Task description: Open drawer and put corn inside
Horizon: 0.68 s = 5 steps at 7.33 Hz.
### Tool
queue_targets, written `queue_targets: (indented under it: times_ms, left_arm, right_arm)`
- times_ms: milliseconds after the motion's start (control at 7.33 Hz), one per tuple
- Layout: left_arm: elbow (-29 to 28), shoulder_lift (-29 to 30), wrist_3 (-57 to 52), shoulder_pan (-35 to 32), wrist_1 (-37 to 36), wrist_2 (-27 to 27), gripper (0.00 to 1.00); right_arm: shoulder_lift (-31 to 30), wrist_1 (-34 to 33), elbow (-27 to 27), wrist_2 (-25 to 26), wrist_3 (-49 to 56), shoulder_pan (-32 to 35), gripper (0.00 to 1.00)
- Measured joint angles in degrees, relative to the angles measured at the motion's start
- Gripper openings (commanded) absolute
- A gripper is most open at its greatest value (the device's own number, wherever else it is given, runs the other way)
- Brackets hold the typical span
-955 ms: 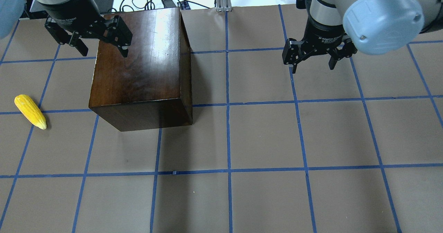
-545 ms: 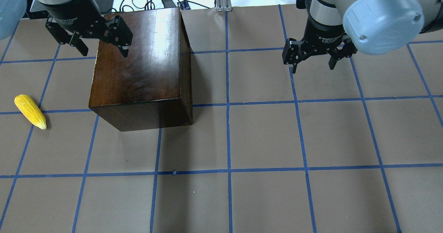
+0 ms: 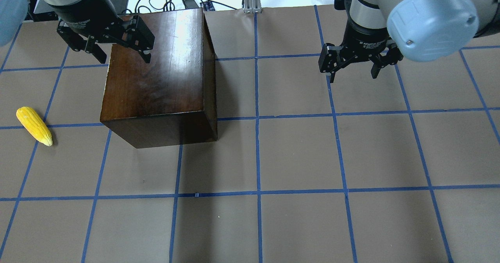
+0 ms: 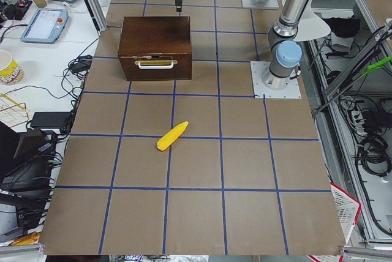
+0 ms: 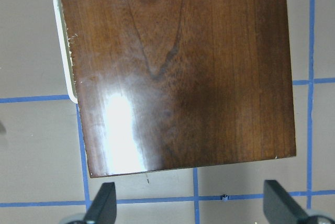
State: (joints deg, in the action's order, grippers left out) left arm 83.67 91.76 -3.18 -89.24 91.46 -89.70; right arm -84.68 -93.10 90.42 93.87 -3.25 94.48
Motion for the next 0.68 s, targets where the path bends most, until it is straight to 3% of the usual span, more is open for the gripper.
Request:
queue_targets:
  times_ms: [682]
  left_arm:
    - [0.2,1.3,-0.3,1.3,-1.6,0.2,1.00]
  right_arm:
    - [0.0,0.0,0.0,0.0,0.0,0.0,1.00]
